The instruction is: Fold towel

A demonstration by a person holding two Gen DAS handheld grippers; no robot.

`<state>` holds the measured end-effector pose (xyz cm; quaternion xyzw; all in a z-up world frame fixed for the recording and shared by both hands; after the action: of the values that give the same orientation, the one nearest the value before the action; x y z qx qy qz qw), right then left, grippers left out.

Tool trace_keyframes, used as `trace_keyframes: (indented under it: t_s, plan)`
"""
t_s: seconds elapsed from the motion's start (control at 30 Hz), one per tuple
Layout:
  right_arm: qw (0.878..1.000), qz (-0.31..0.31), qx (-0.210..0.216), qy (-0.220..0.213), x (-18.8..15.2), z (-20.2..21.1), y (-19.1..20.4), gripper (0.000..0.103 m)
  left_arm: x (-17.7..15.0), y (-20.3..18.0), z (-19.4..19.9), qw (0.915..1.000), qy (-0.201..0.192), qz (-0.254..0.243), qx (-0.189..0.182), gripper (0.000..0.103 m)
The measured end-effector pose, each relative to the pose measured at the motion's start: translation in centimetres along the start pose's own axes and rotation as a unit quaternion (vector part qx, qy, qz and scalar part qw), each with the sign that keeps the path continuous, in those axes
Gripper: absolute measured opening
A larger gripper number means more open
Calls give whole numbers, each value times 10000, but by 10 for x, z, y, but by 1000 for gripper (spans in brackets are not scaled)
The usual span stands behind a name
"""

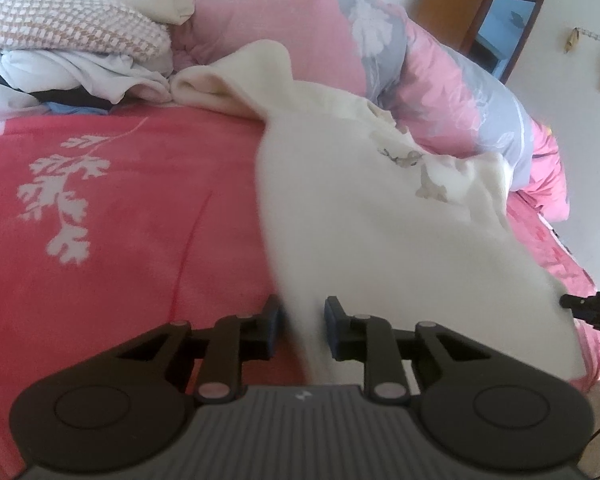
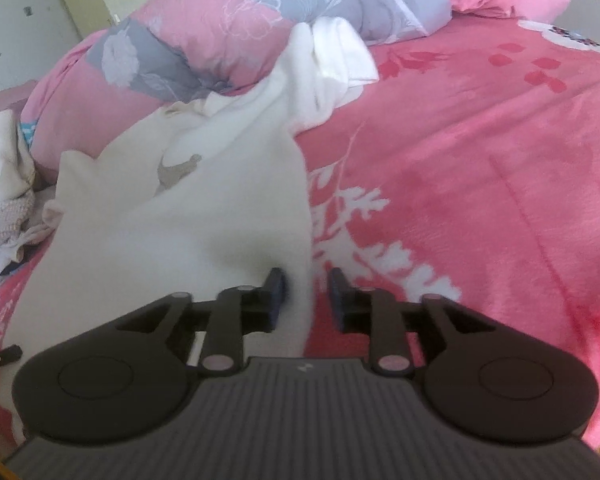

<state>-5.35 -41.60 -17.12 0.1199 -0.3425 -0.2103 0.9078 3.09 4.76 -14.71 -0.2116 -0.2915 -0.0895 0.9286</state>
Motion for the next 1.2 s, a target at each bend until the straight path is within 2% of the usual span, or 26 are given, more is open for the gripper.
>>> trace_keyframes:
  t_s: [0.1,0.17,0.27,0.33,0.4,0.5,0.67,0.7,0.77,0.8,0.83,0.9,1.0,1.07,1.13,1.2]
  plan:
    - [9997,-204,34,-145,6,14,-5,35,-1,0,0,10000,-2,-3,-41,28]
    - [9987,-432,180,-205,13,19,-10,41,-1,1,0,10000,-3,5,-60,28]
    - [9980,-488,402,-13,40,-4,-8,47,-1,2,-1,10000,0,35,-74,29]
    - [9971,-514,550,125,59,-19,-7,59,0,2,-2,10000,3,43,-64,30]
    - [9957,-541,698,264,77,-35,-5,66,0,2,-3,10000,8,25,-45,30]
    - [9930,-579,919,471,105,-59,-3,67,0,3,-5,10000,25,-8,-35,30]
    - [9940,-320,739,740,151,-125,-2,66,3,3,-10,10000,42,-40,-54,32]
    - [9939,-263,749,763,156,-135,0,65,4,3,-11,10000,37,-47,-57,32]
    - [9941,-96,764,767,163,-151,4,53,6,3,-13,10000,18,-73,-58,33]
    - [9949,74,673,743,166,-155,7,26,6,3,-14,9999,4,-92,-58,33]
    - [9951,204,633,733,168,-156,9,13,7,2,-15,9999,-10,-111,-59,34]
    - [9952,281,824,437,179,-146,14,11,8,2,-16,9998,-27,-160,-64,34]
    - [9947,285,926,-333,201,-119,12,10,10,2,-18,9997,-35,-205,-88,37]
    - [9948,243,914,-383,208,-121,6,10,11,1,-20,9997,-51,-232,-90,38]
    - [9972,404,578,-248,204,-137,3,10,11,0,-20,9996,-67,-252,-70,40]
    - [9987,463,179,116,194,-161,-3,14,11,-1,-20,9996,-77,-274,-51,40]
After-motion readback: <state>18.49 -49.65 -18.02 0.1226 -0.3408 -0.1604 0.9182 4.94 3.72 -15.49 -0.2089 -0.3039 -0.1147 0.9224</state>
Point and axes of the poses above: each gripper's, at about its wrist camera, not at the fingertips, and z roughly against the way its jaws point, y to its left, x to its top, the point moved 7 cm from there along -z, roughly the way its jaws point, and after that the axes turned 11 degrees about y, right-handed, at the moved point
